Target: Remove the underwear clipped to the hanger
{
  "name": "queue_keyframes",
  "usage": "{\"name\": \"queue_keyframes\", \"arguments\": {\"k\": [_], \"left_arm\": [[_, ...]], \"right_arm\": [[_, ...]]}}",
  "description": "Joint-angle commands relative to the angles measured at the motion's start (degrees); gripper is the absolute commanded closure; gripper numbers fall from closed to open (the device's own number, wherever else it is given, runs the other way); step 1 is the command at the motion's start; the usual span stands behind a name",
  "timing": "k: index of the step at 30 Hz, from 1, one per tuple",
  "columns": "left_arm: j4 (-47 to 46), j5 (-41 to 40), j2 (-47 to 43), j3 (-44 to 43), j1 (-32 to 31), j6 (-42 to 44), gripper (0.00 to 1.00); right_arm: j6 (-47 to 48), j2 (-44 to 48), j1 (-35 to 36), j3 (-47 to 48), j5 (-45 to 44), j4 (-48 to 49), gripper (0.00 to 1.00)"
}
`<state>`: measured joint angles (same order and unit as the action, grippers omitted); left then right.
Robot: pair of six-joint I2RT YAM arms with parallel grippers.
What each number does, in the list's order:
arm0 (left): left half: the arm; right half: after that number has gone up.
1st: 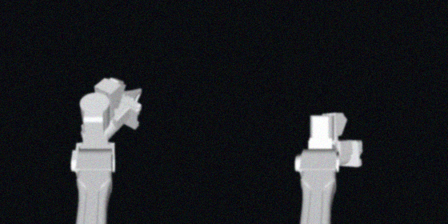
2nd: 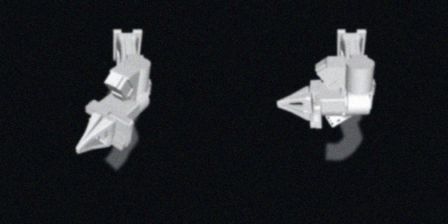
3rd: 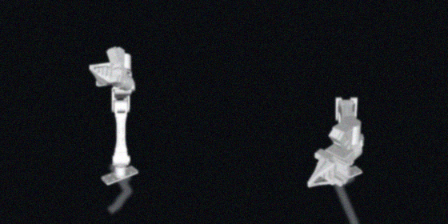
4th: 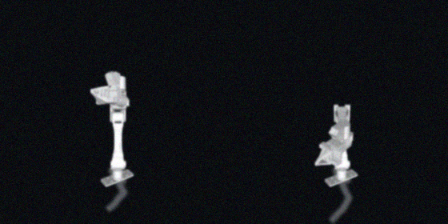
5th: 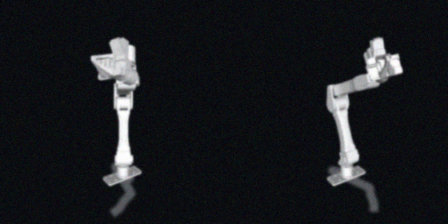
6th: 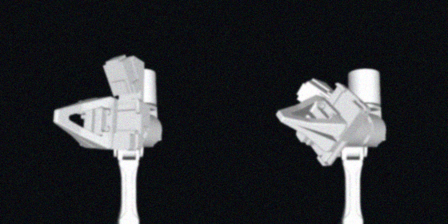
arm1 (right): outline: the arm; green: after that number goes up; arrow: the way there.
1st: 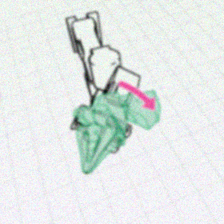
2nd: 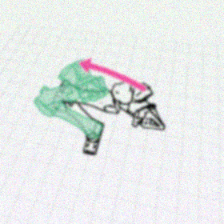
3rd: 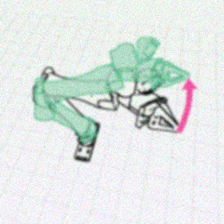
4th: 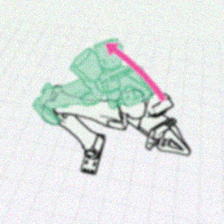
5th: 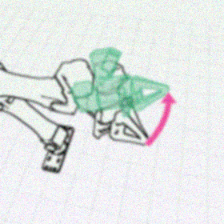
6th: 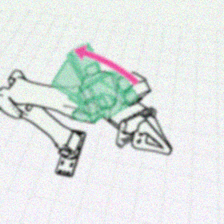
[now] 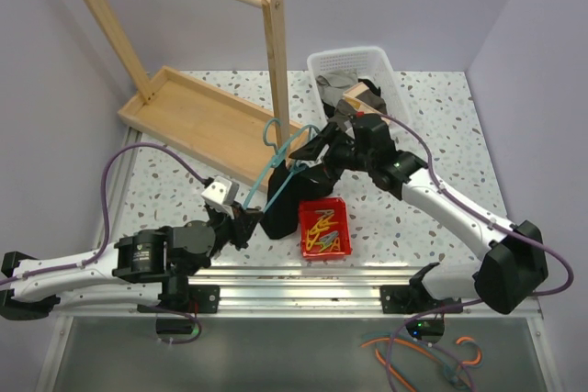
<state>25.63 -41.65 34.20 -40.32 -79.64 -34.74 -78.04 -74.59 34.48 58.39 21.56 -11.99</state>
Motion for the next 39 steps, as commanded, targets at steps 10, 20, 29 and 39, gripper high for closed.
{"name": "queue_keyframes", "arguments": {"k": [10, 20, 29, 39], "left_arm": [[-1.3, -1.4, -0.6, -0.1, -0.1, -0.1, 1.00], [0.3, -2.5, -2.1, -0.3, -0.1, -0.7, 1.00], [0.8, -2.5, -1.9, -0.1, -0.1, -1.4, 1.00], [2.1, -3.4, -1.9, -0.8, -0.1, -1.9, 1.00]], "right_arm": [[3.7, -4.8, -0.3, 5.7, 0.2, -7.4, 0.39], [3.8, -1.4, -1.3, 3.5, -0.3, -8.9, 0.75], [3.1, 0.8, -2.0, 2.4, 0.8, -7.3, 1.00], [11.7, 13.3, -3.2, -1.1, -1.9, -20.5, 1.00]]}}
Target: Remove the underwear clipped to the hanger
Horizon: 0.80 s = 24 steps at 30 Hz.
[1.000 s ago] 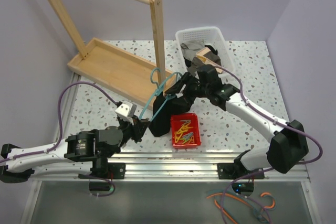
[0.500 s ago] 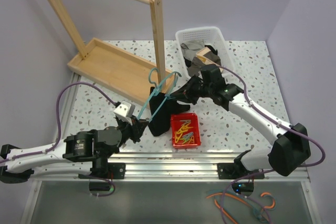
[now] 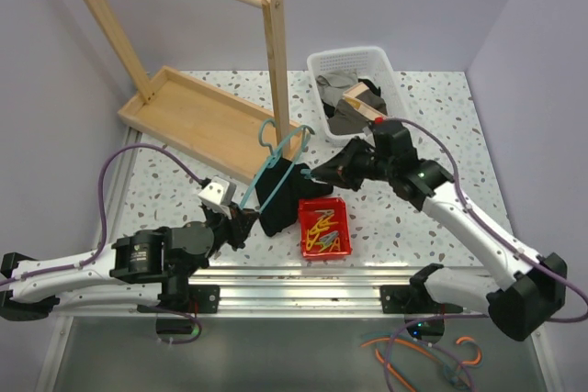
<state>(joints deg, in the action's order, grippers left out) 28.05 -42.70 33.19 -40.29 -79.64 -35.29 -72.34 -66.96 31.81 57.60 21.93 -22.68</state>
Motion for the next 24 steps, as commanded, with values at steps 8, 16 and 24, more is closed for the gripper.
{"name": "queue_keyframes", "arguments": {"k": [8, 16, 24], "left_arm": [[-1.1, -1.8, -0.5, -0.8, 0.0, -0.2, 1.00], [-1.9, -0.5, 0.7, -1.5, 0.0, 0.6, 1.00], [-4.2, 1.3, 3.7, -4.3, 0.0, 3.2, 1.00]], "right_arm": [[26.0, 9.7, -0.5, -7.3, -12.0, -28.3, 1.00], [30.3, 5.4, -0.1, -8.0, -9.2, -24.6, 0.92], [30.0, 3.6, 0.4, -7.4, -4.5, -22.2, 0.53]]}}
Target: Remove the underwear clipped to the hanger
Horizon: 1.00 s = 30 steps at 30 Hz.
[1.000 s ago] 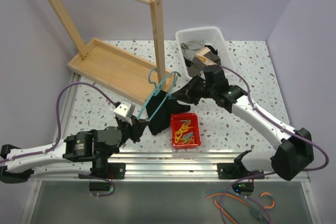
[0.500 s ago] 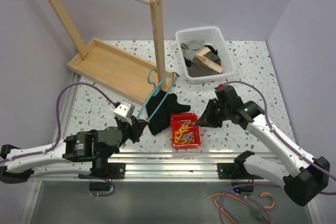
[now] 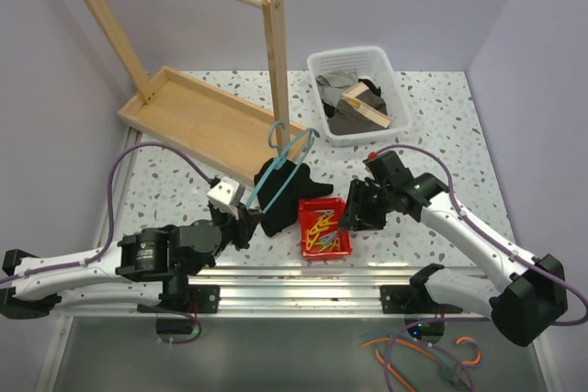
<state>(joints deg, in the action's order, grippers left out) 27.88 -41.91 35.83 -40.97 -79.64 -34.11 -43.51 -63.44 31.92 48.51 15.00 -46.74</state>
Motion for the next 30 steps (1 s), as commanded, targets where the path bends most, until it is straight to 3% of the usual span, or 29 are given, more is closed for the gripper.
{"name": "queue_keyframes", "arguments": {"k": [1, 3, 10, 16, 22, 23, 30], "left_arm": [[-4.1, 0.9, 1.4, -4.5, -0.1, 2.2, 1.00], [-4.2, 2.5, 2.2, -5.3, -0.1, 2.7, 1.00], [-2.8, 8.6, -0.4, -6.9, 0.0, 3.1, 1.00], [-3.6, 19.2, -2.3, -12.4, -0.1, 6.7, 1.00], [12.1, 11.4, -3.0, -23.2, 0.0, -2.5, 1.00], [18.1, 10.3, -2.9, -24.2, 0.0, -3.8, 1.00], [33.8, 21.2, -1.5, -29.5, 0.0, -14.0, 1.00]], "right_arm": [[1.1, 0.3, 0.3, 2.0, 2.4, 1.7, 0.48], [1.1, 0.4, 0.3, 3.8, 2.2, 1.0, 0.40], [0.5, 0.9, 0.2, 7.6, 2.8, 0.7, 0.36], [-2.1, 4.3, 0.2, 8.7, -4.5, -1.2, 0.33], [-4.4, 9.5, 0.1, 10.2, -14.5, -7.9, 0.29], [-4.5, 10.3, 0.1, 10.5, -14.9, -9.6, 0.27], [-5.8, 11.8, 0.2, 10.7, -18.2, -14.2, 0.23]]}}
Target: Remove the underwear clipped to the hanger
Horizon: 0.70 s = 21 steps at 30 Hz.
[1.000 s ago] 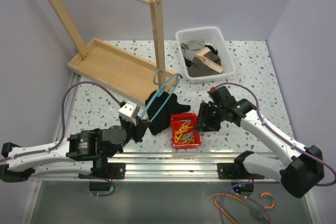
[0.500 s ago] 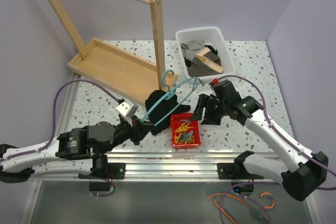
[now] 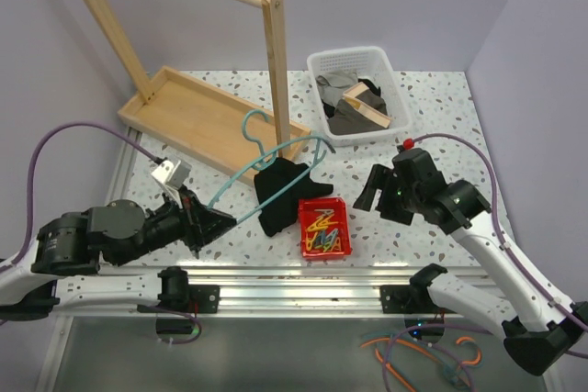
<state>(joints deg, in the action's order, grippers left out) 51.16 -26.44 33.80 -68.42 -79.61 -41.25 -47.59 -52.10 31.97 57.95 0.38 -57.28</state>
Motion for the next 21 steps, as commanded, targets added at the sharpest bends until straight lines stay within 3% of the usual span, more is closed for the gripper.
{"name": "queue_keyframes", "arguments": {"k": [1, 5, 10, 16, 21], "left_arm": [[12.5, 5.9, 0.9, -3.1, 0.0, -12.4, 1.00], [24.3, 5.3, 0.5, -5.2, 0.2, -22.9, 1.00], [24.4, 4.9, -2.6, -3.1, 1.1, -26.1, 1.00], [24.4, -6.5, -5.5, -1.4, 3.6, -31.0, 1.00], [24.4, -19.5, -4.7, -1.9, 9.2, -29.1, 1.00]], "right_arm": [[-1.8, 0.7, 0.0, 1.1, -3.3, -3.6, 0.23], [-2.4, 1.1, 0.1, 0.2, -2.5, -3.5, 0.22], [-2.8, 1.1, 0.1, -0.2, -2.0, -3.3, 0.22], [-3.0, 1.4, 0.1, -0.5, -0.7, -2.9, 0.21], [-2.6, 1.7, 0.0, -0.6, -0.6, -2.8, 0.21]]}}
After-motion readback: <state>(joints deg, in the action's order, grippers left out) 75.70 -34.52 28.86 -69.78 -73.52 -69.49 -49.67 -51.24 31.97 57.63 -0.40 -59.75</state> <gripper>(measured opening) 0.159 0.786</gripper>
